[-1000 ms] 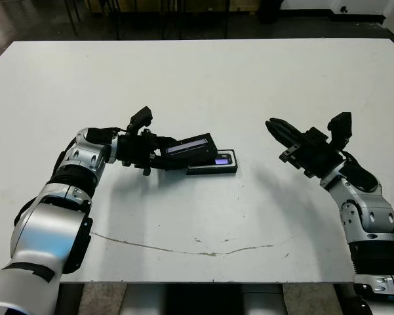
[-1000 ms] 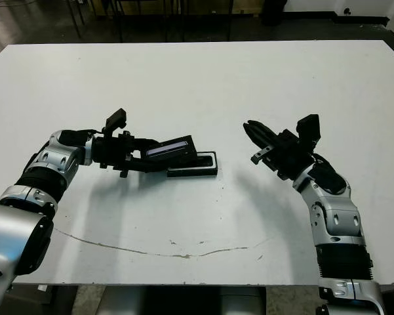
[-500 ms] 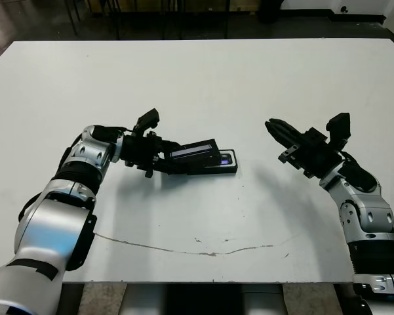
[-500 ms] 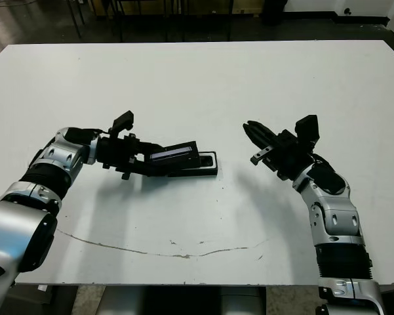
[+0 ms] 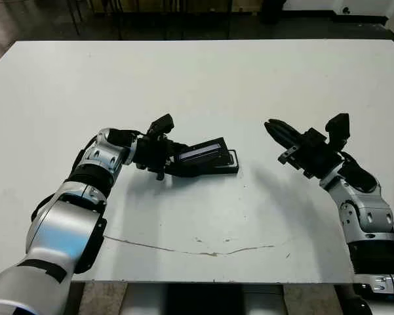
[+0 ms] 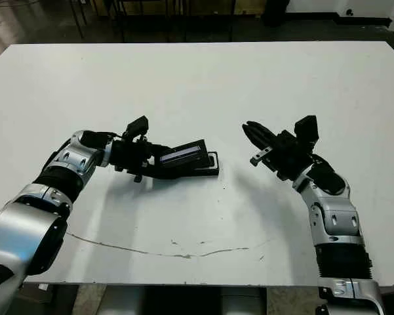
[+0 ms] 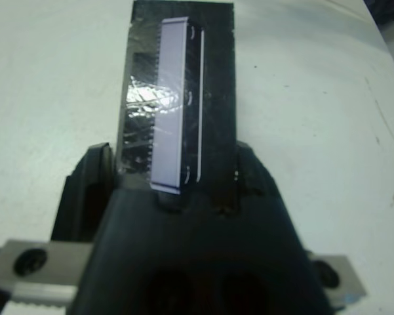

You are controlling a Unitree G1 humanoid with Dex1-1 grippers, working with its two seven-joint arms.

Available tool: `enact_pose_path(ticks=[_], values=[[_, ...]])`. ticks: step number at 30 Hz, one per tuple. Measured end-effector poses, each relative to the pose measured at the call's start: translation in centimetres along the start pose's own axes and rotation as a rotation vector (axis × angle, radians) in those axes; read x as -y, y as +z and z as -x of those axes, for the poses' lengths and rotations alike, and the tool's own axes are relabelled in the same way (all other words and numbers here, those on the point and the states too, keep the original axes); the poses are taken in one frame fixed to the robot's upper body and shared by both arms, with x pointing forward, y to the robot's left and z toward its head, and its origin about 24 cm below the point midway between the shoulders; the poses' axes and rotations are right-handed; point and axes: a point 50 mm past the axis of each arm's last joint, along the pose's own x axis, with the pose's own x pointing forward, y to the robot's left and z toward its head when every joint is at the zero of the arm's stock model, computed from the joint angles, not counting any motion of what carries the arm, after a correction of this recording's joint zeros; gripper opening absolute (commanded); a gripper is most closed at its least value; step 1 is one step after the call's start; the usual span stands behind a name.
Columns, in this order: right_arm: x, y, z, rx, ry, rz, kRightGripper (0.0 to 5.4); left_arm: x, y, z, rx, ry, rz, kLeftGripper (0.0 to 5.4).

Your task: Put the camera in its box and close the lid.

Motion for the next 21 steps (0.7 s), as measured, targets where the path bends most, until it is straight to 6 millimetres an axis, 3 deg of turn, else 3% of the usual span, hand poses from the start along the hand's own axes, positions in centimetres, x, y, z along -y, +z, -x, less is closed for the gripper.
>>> enact_pose_path(ticks=[21], values=[[0.0,-0.2,0.0,0.0,0.003,-0.001,0.0,-0.1,1.9,-2.4,-0.114,0.008,-0.114,2.21]])
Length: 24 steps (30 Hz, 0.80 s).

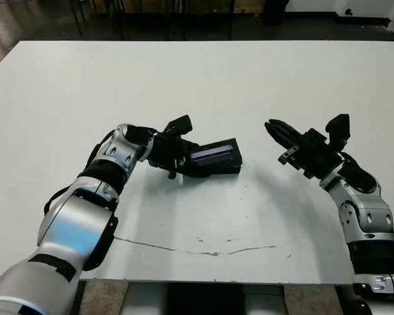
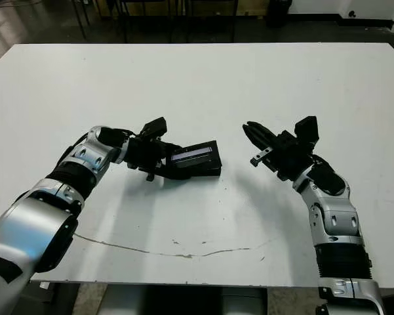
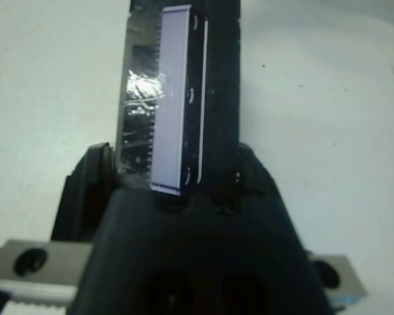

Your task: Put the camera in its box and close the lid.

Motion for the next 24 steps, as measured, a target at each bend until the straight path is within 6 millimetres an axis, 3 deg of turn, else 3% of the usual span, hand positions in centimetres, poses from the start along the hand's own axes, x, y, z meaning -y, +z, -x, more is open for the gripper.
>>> enact_pose_path(ticks=[23,24], values=[[-0.1,0.0,-0.1,0.001,0.001,0.007,0.0,-0.5,2.2,-0.5,-0.213,-0.044,-0.21,2.16],[-0.1,-0.1,-0.1,-0.001,-0.003,0.008,0.0,-0.5,2.2,-0.5,-0.214,-0.047,-0.209,2.34]])
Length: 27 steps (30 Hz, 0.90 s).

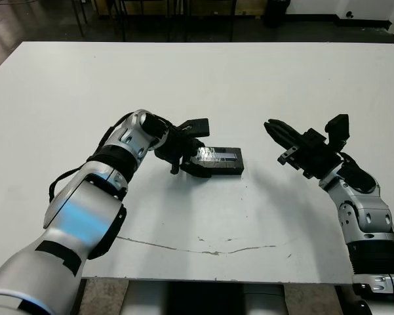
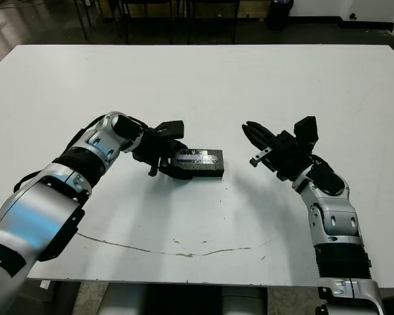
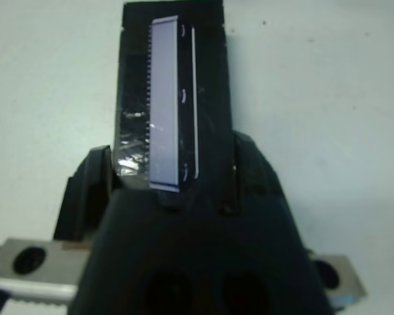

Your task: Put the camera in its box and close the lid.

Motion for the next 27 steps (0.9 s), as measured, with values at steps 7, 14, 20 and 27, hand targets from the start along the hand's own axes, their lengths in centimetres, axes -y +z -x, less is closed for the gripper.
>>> enact_pose_path(ticks=[7,14,20,27], values=[[0.0,0.2,-0.1,-0.004,-0.015,0.009,0.0,-0.1,0.2,0.4,-0.012,-0.022,-0.045,3.94],[-0.1,0.2,-0.1,-0.012,-0.017,0.003,0.0,-0.2,-0.7,1.4,-0.021,0.007,-0.075,5.39],[-0.1,0.2,-0.1,-0.01,-0.014,0.004,0.0,0.0,-2.2,2.1,0.012,0.035,-0.028,5.39],[-0.1,0.1,-0.1,-0.005,-0.003,0.005,0.0,1.0,-5.7,4.5,0.121,0.155,0.051,5.39]])
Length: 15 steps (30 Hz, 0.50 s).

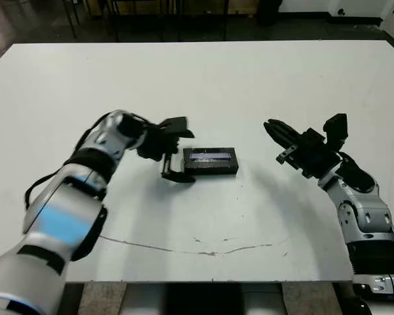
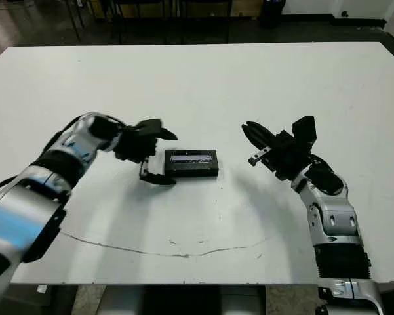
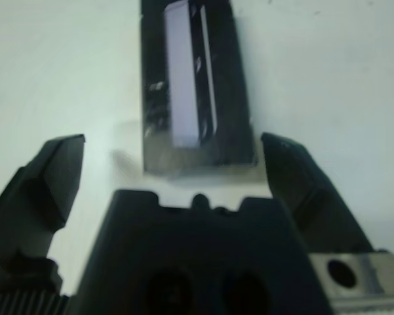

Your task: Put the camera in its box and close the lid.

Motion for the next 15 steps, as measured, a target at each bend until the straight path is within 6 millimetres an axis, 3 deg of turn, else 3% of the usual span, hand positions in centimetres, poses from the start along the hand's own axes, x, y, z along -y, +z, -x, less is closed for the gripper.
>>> enact_pose_path(ticks=[3,6,11,15], values=[[-0.1,-0.1,0.0,0.001,-0.003,-0.002,0.0,0.5,-1.8,1.9,0.078,0.12,0.071,5.39],[-0.1,-0.2,0.1,0.0,-0.016,-0.008,0.0,0.9,-3.5,4.4,0.178,0.379,0.184,5.17],[-0.3,-0.4,-0.1,0.003,-0.032,-0.019,0.0,1.9,-3.8,8.2,0.335,0.889,0.283,4.1],[-0.6,-0.5,-0.2,0.007,-0.044,-0.028,0.0,3.4,-2.8,7.9,0.443,1.031,0.303,3.11]])
